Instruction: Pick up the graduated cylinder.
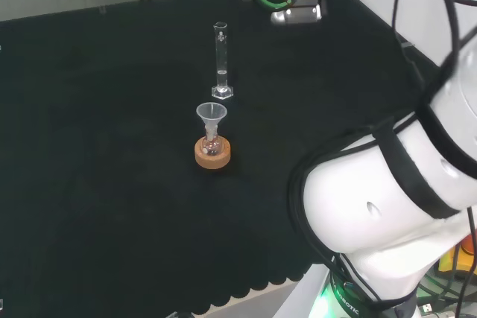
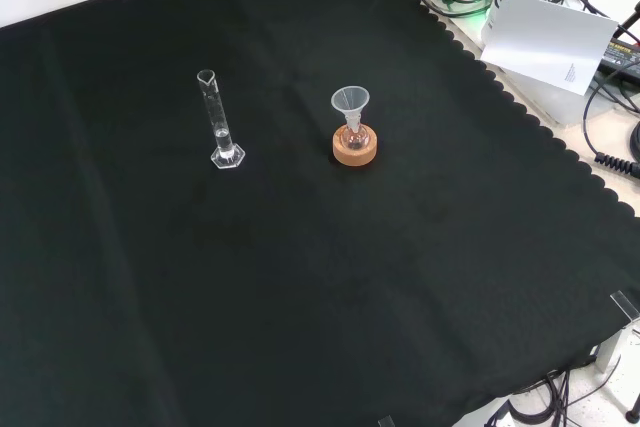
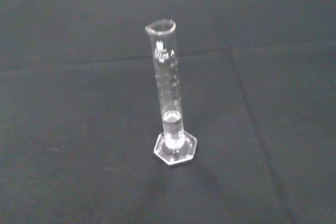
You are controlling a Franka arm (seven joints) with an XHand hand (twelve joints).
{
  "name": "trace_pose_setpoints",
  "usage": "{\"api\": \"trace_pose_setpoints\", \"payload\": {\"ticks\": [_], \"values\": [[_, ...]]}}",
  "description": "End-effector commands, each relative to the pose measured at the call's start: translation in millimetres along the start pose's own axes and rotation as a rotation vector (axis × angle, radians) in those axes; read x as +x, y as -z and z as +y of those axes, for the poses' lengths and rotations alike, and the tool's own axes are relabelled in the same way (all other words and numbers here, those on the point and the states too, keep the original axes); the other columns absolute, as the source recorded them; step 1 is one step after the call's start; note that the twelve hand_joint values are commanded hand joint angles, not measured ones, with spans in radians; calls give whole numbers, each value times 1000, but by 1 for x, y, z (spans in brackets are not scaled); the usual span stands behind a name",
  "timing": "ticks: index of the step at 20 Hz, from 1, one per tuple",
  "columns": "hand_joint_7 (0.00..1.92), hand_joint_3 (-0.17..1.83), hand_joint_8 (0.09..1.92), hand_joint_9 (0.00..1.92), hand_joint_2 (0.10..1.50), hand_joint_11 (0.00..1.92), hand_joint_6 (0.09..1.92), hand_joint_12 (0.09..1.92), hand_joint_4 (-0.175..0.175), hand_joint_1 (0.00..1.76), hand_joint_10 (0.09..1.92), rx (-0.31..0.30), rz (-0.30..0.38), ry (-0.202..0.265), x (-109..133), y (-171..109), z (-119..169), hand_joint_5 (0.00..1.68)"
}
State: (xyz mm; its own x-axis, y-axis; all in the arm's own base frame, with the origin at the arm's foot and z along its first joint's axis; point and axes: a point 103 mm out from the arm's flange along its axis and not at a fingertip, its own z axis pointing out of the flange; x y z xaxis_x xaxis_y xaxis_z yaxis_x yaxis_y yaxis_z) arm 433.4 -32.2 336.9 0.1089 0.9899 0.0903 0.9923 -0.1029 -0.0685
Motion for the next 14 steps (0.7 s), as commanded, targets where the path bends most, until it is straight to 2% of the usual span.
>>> {"api": "trace_pose_setpoints", "payload": {"ticks": [1, 6, 8, 9, 11, 14], "values": [[113, -70, 640, 300, 1224, 95, 87, 1420, -46, 384, 730, -4, 91, 50, -26, -47, 54, 269], [82, -83, 635, 290, 1204, 97, 87, 1418, -43, 414, 722, 27, 128, 68, -30, -75, 68, 260], [107, -90, 647, 292, 1194, 96, 87, 1417, -54, 432, 721, 25, 141, 87, -30, -85, 72, 321], [124, -95, 654, 296, 1189, 96, 87, 1417, -55, 446, 720, 47, 154, 95, -30, -89, 74, 341], [113, -102, 648, 285, 1180, 90, 87, 1413, -50, 466, 712, 76, 189, 105, -29, -98, 78, 297], [66, -112, 628, 253, 1168, 71, 87, 1411, -43, 489, 697, 78, 228, 105, -28, -107, 84, 229]]}}
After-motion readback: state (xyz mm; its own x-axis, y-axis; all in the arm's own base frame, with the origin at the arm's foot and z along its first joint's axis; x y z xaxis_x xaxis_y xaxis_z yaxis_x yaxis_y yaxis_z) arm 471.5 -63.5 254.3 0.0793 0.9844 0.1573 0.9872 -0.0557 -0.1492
